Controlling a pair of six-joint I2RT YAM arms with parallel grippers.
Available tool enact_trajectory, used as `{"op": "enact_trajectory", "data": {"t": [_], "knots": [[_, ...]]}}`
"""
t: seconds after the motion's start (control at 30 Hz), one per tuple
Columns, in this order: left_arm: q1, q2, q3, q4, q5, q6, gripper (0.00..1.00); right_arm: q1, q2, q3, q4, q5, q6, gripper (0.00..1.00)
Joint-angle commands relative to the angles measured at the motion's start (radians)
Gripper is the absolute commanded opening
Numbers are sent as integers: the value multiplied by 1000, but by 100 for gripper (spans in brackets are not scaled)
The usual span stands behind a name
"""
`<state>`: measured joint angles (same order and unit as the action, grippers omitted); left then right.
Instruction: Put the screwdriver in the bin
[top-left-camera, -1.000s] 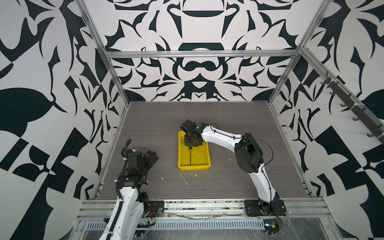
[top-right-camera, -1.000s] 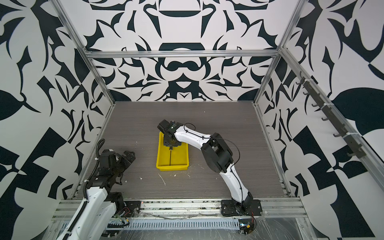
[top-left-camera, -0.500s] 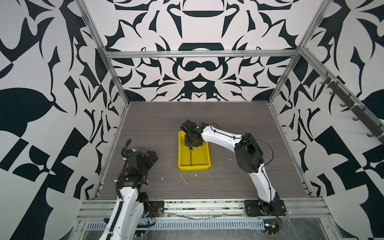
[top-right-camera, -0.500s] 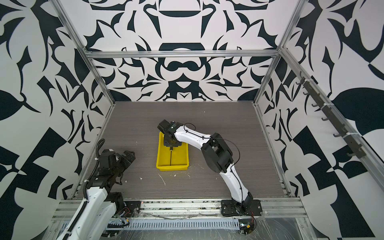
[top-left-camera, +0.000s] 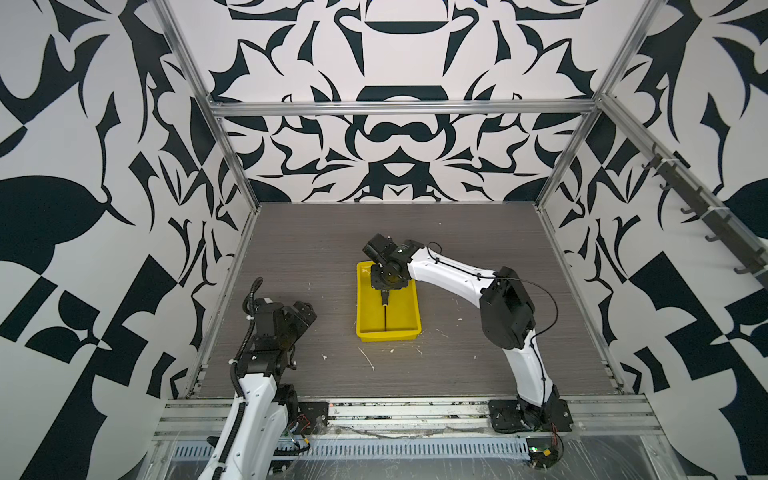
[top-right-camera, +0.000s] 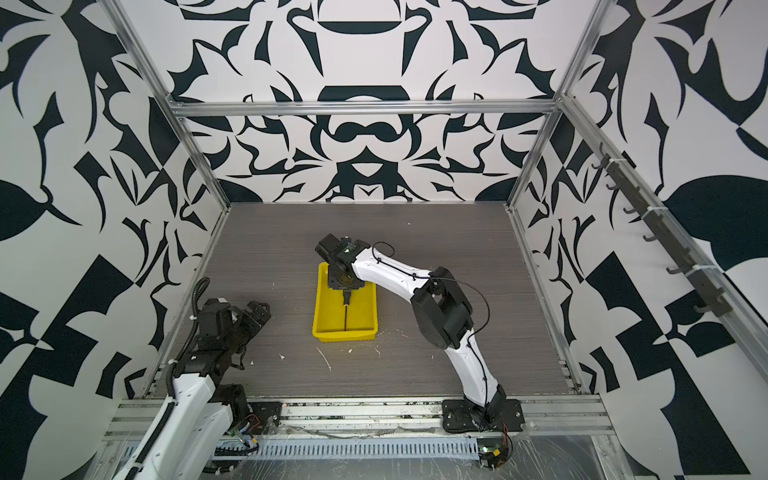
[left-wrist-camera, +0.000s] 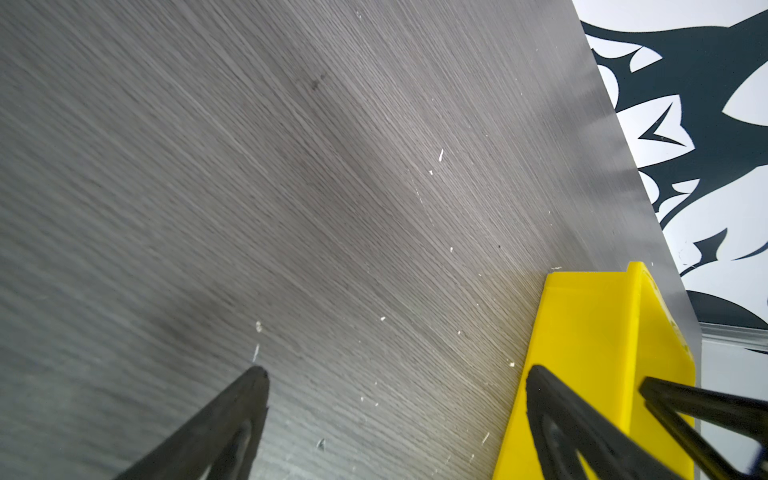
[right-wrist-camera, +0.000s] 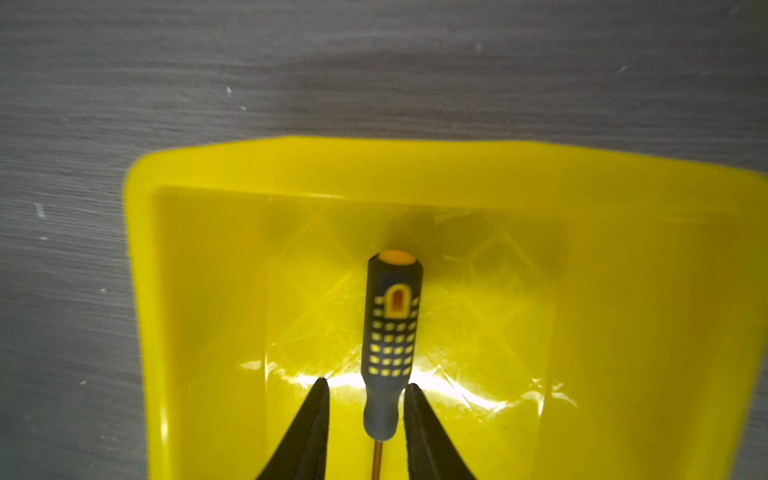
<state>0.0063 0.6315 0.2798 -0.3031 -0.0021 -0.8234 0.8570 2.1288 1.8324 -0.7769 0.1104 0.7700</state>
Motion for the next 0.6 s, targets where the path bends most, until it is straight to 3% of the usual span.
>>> {"op": "enact_trajectory", "data": {"t": [0.0,0.2,0.33,0.43,0.57], "knots": [[2,1,20,-1,6,-12,99,0,-118,13,-38,108,-27,35],[3,14,18,12,8,-13,99,0,-331,-69,-102,322,-104,36],[3,41,27,12,13,-11,99,-2,-533,-274,-80,555,-165,38],[3,56,30,15,12,-11,99,-3,-682,-473,-9,759,-211,45],[2,64,34,15,12,-11,99,-1,-867,-693,106,881,-297,51]]}}
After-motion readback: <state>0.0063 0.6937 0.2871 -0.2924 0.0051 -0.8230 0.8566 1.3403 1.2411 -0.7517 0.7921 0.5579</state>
